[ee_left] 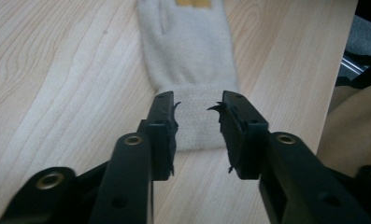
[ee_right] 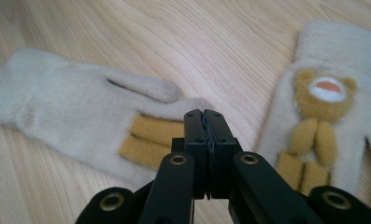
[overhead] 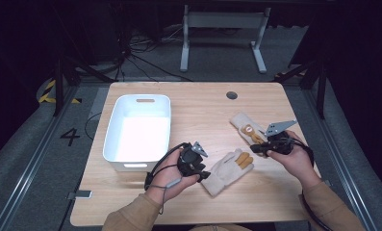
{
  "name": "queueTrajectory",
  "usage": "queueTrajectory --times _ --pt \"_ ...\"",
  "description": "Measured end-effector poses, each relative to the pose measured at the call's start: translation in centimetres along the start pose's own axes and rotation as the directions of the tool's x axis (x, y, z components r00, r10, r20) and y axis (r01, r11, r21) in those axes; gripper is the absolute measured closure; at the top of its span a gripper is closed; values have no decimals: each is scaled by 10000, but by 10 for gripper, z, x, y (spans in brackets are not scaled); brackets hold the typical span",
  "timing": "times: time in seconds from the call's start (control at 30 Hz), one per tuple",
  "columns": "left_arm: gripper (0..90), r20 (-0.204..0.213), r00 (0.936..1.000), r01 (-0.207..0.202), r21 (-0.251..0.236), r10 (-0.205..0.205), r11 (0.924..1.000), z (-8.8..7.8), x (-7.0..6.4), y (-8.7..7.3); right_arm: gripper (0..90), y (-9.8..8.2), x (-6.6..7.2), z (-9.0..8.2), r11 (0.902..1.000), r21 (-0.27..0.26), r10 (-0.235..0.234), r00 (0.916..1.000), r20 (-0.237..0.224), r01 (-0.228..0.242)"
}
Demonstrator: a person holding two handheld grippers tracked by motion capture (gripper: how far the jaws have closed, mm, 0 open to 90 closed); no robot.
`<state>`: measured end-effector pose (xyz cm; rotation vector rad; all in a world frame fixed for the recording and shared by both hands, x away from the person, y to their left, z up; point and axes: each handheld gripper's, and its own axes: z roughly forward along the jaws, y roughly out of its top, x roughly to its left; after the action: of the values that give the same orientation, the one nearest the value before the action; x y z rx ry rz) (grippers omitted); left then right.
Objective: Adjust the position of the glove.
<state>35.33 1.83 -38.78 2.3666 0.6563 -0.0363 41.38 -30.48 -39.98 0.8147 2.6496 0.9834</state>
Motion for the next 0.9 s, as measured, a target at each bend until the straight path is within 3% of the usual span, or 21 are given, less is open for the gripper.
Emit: queueTrajectory --times 0.2,0.53,0.7,0.9 --pt "900 360 9993 -119 107 115 9999 -2 -6 3 900 5 3 3 9999 -57 -130 9997 -182 129" --pt "900 750 9953 -631 291 608 9976 9 -20 5 900 11 8 14 9997 26 -224 9985 -490 226" --pt "900 1210 9879 -1026 431 968 9938 18 -31 7 900 12 9 22 9998 75 -173 9970 -759 179" --pt "900 1575 9837 -1009 828 870 9914 34 -33 5 900 11 10 34 9997 189 -157 9955 -936 176"
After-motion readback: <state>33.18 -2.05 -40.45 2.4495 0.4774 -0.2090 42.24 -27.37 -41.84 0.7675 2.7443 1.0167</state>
